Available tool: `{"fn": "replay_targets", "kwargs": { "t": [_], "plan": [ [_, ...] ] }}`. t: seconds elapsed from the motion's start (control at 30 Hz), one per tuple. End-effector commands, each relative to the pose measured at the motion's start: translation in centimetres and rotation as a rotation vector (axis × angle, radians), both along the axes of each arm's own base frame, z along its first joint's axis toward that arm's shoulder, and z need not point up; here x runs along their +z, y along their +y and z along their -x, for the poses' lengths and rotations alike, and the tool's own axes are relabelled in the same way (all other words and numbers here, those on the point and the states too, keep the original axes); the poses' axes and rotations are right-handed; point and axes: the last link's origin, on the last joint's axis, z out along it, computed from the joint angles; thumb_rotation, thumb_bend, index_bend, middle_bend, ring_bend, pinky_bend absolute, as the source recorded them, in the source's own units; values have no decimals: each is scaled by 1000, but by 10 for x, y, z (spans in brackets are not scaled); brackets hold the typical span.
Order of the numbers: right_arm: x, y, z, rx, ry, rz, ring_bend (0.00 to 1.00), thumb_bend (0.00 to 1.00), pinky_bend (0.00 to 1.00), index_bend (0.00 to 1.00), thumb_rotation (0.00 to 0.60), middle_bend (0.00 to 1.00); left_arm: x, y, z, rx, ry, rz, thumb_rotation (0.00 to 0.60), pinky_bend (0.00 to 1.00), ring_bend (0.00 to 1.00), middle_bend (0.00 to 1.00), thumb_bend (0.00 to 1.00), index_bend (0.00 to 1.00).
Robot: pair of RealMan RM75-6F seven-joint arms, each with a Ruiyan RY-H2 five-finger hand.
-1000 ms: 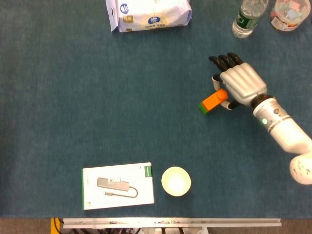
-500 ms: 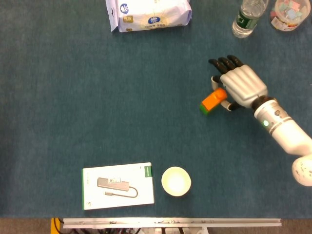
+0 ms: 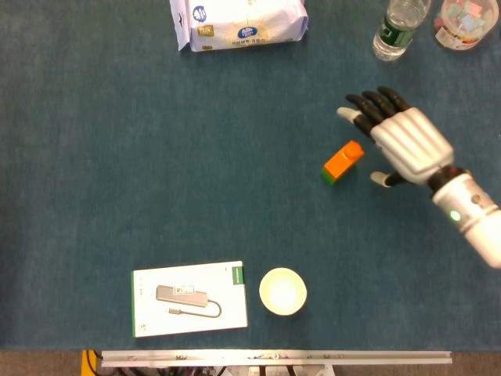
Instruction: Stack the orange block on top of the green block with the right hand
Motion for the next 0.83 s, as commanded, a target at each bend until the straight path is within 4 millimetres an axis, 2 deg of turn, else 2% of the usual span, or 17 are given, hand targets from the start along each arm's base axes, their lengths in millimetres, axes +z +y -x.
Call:
{"fn": "replay_targets", "kwargs": {
  "t": [0.03, 0.1, 0.3, 0.57, 0.83],
  "plan": [
    [24, 28, 20, 57, 46, 81, 0, 116, 4, 232, 600, 124, -1, 0, 0, -1, 1, 3, 600, 406, 301, 452, 247, 390],
    [32, 37, 30, 68, 53, 97, 0, 119, 4, 279, 600, 147, -2, 0, -1, -3, 2, 7, 600, 406, 301, 452, 247, 390],
    [53, 60, 52, 103, 48, 206, 0, 121, 4, 320, 600, 173, -5, -1, -2, -7, 6, 13, 600, 406, 301, 452, 247, 390],
    [64, 94, 91, 7, 56, 328, 0, 121, 4, 332, 600, 179, -8, 0, -3, -12, 7, 26, 600, 406, 301, 453, 247, 392],
    [67, 99, 113, -98, -9, 309, 0, 122, 4, 333, 600, 181, -13, 1, -4, -12, 9, 37, 600, 406, 301, 453, 247, 393]
  ]
}}
